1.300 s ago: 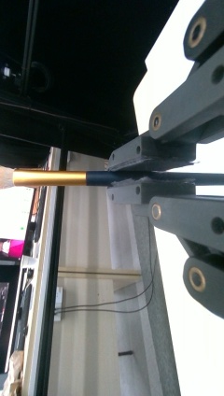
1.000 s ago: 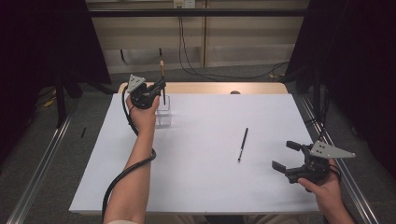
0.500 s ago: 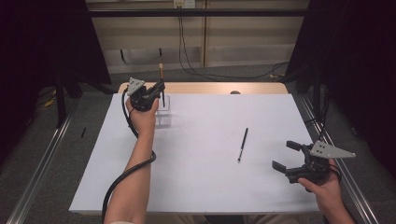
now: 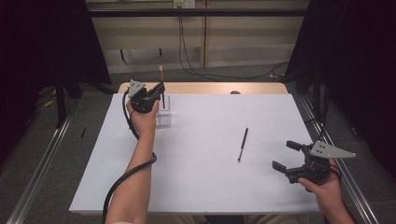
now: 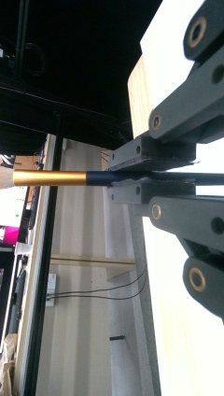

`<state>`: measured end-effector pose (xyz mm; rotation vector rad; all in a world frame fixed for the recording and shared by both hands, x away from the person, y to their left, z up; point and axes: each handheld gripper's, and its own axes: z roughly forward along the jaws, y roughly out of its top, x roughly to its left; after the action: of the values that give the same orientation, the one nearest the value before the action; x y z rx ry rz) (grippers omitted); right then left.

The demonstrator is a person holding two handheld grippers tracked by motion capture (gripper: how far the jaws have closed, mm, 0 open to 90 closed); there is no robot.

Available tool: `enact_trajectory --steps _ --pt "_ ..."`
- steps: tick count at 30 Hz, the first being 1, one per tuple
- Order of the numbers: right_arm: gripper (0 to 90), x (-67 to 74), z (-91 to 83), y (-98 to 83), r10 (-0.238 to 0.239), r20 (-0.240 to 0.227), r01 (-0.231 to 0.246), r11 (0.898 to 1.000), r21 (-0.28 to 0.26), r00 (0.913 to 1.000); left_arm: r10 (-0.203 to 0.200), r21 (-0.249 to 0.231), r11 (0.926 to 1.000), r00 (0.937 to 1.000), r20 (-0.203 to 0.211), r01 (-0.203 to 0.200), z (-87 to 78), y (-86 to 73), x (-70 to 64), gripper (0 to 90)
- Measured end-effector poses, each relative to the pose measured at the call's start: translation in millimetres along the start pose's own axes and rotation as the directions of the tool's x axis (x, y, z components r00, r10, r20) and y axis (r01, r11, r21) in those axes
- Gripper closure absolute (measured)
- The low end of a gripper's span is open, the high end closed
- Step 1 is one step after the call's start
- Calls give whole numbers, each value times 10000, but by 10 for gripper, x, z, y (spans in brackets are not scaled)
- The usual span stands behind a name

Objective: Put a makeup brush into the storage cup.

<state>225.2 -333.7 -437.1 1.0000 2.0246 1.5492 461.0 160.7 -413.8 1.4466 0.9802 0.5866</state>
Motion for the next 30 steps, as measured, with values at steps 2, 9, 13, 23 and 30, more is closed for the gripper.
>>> enact_trajectory --steps 2,9,13,23,30 --pt "0 -2 -2 0 5 5 -5 10000 4 10000 77 52 10000 10000 23 -77 0 -11 4 837" --pt "0 -3 -7 3 -22 9 22 10000 -7 10000 -67 100 9999 10000 38 66 11 -74 -6 836" --pt "0 -3 -5 3 -22 3 22 10000 -14 10000 -51 144 9999 10000 20 50 9 -100 -5 836" --pt "0 4 3 5 -39 -19 39 10000 -15 10000 -125 201 9997 9999 1 125 -5 -157 4 836" --pt "0 7 2 6 -52 -37 52 10000 3 10000 -142 239 9996 9999 -18 142 -8 -184 5 836"
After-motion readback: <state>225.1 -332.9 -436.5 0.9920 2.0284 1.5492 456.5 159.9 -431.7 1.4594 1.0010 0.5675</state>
